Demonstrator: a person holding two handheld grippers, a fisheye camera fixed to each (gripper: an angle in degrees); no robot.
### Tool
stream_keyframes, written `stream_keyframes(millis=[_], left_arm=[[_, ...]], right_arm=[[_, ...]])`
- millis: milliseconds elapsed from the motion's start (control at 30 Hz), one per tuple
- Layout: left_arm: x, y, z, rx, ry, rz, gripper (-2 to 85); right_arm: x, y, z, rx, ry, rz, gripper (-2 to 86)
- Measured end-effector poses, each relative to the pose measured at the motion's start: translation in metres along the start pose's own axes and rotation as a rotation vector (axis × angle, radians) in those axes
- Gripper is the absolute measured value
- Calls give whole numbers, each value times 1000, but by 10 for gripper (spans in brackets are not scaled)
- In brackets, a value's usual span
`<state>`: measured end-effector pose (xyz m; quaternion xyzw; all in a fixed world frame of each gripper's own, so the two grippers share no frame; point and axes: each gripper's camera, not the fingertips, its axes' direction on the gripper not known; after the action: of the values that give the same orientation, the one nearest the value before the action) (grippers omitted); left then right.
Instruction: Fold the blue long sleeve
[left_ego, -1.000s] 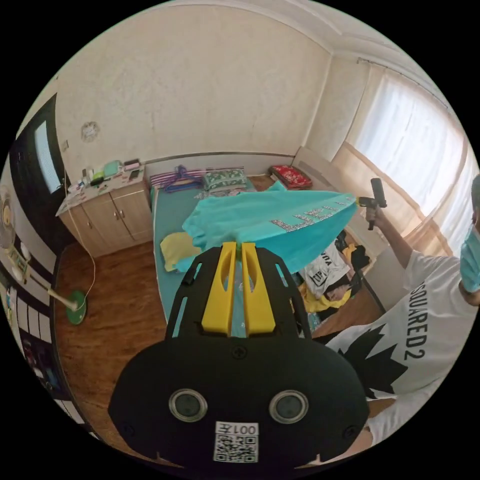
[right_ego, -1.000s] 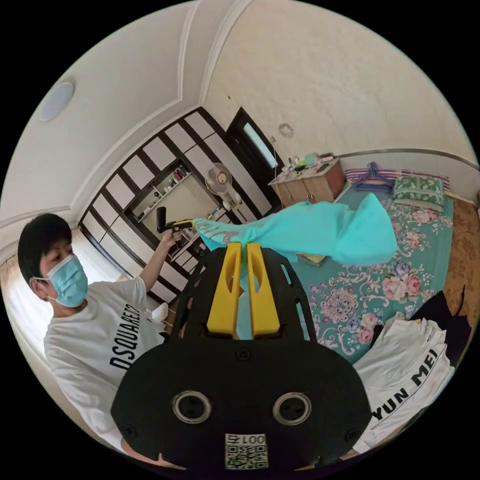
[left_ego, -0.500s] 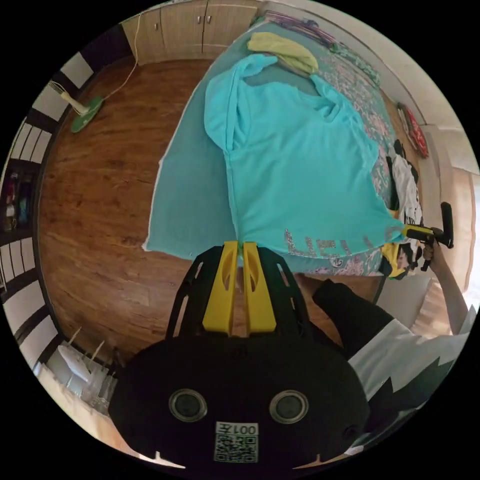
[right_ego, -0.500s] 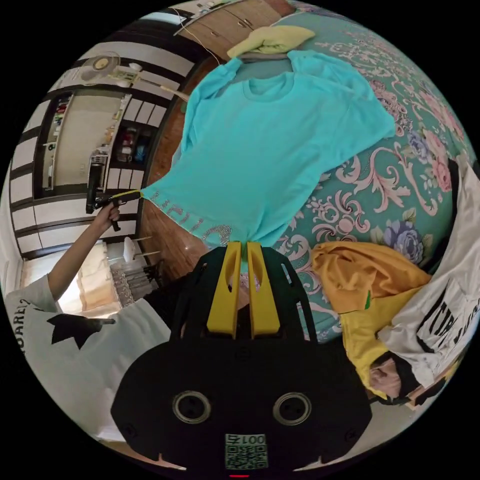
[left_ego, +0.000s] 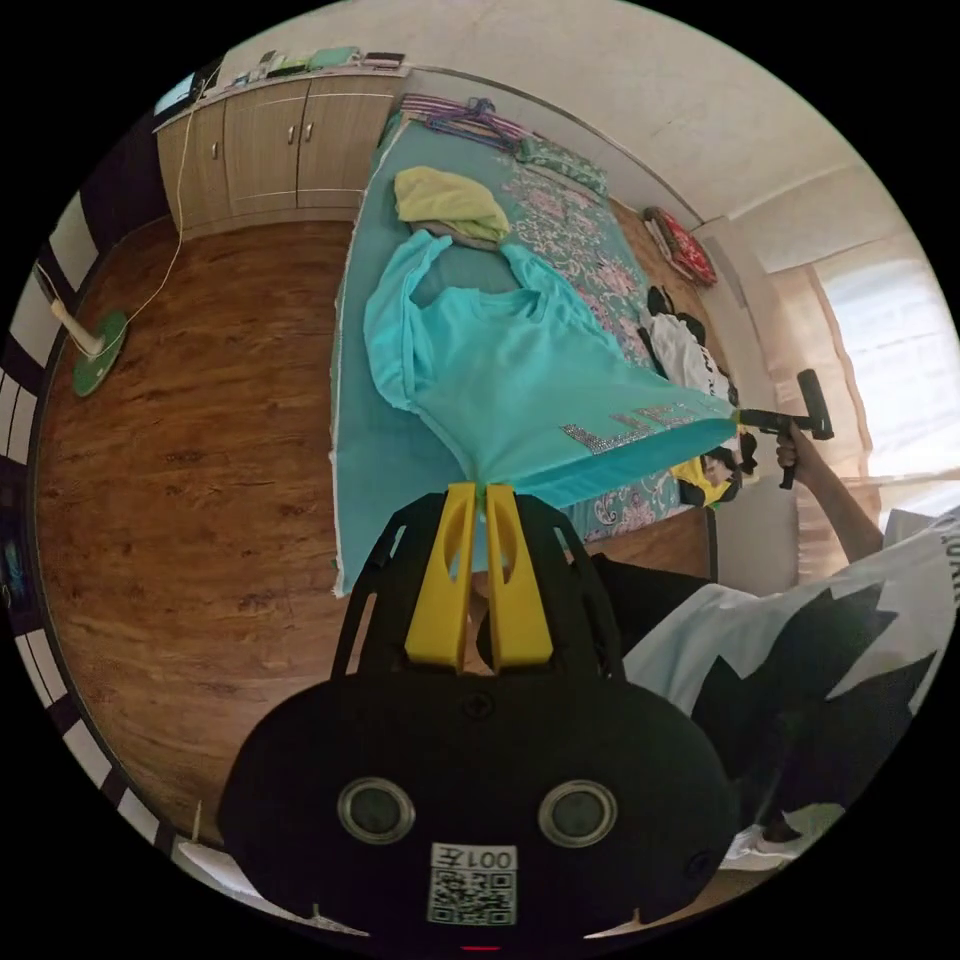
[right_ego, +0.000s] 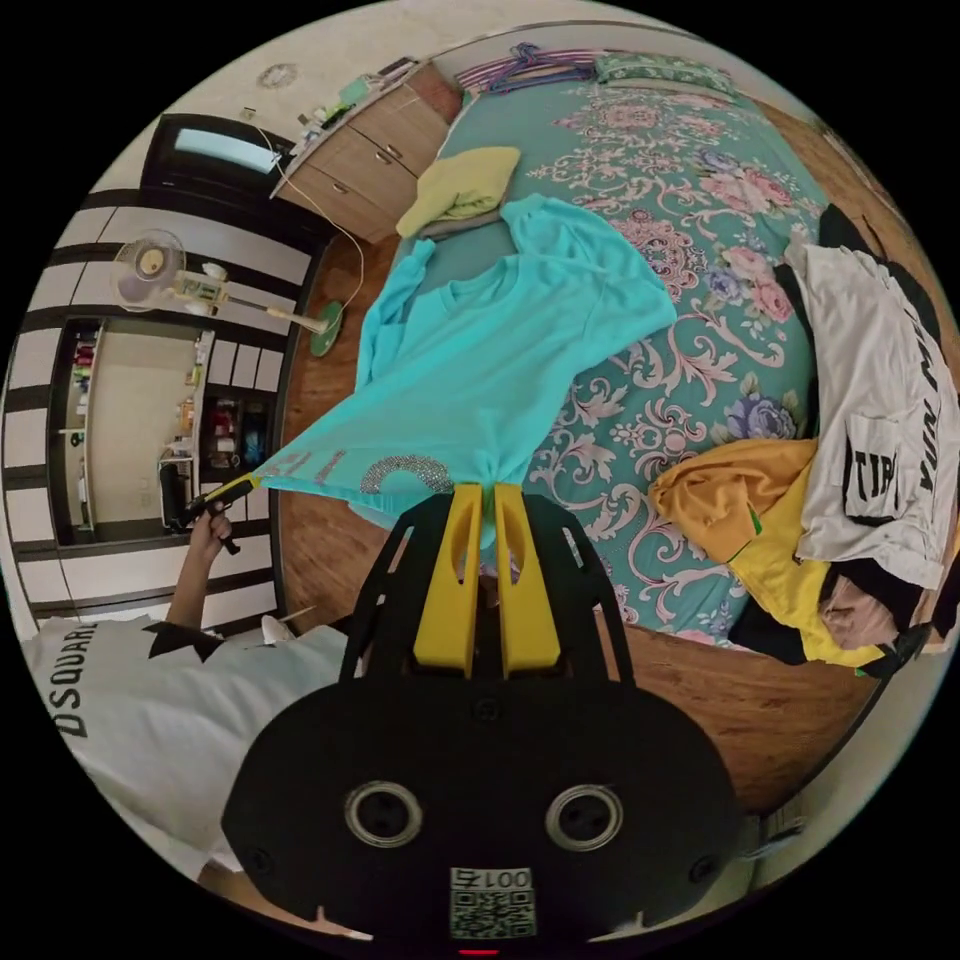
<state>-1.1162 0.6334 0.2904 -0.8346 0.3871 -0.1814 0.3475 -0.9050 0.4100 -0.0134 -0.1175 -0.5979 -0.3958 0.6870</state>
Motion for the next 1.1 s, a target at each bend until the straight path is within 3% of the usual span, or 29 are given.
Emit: stream_keyframes(millis=[133, 200, 300, 400, 467, 600, 733, 867, 1033, 1100], left_arm=[[-15, -5, 3, -77, -77, -2, -7], [-26, 6, 35, -121, -141, -51, -6], [-45, 28, 68, -237, -154, -208, -2], [-53, 38, 71, -258, -96, -281, 25], [-53, 34, 71, -265, -103, -269, 64], [-43, 8, 78, -373, -283, -152, 112], [-30, -6, 80, -436, -377, -58, 110], [-12, -9, 68, -459, -454, 21, 36], [-7, -2, 52, -489, -433, 24, -5], [-7, -1, 31, -436, -394, -1, -8]], right_arm=[[22, 28, 45, -106, 7, -73, 22], [52, 52, 118, -197, 91, -108, 24], [99, 86, 209, -343, 108, -95, 27], [130, 118, 257, -372, 169, -103, 43], [139, 134, 282, -387, 245, -144, 72], [153, 164, 341, -411, 365, -192, 136], [155, 178, 372, -332, 460, -170, 128], [164, 176, 390, -312, 576, -137, 118], [196, 175, 378, -334, 548, -103, 132], [216, 174, 361, -315, 441, -33, 96]])
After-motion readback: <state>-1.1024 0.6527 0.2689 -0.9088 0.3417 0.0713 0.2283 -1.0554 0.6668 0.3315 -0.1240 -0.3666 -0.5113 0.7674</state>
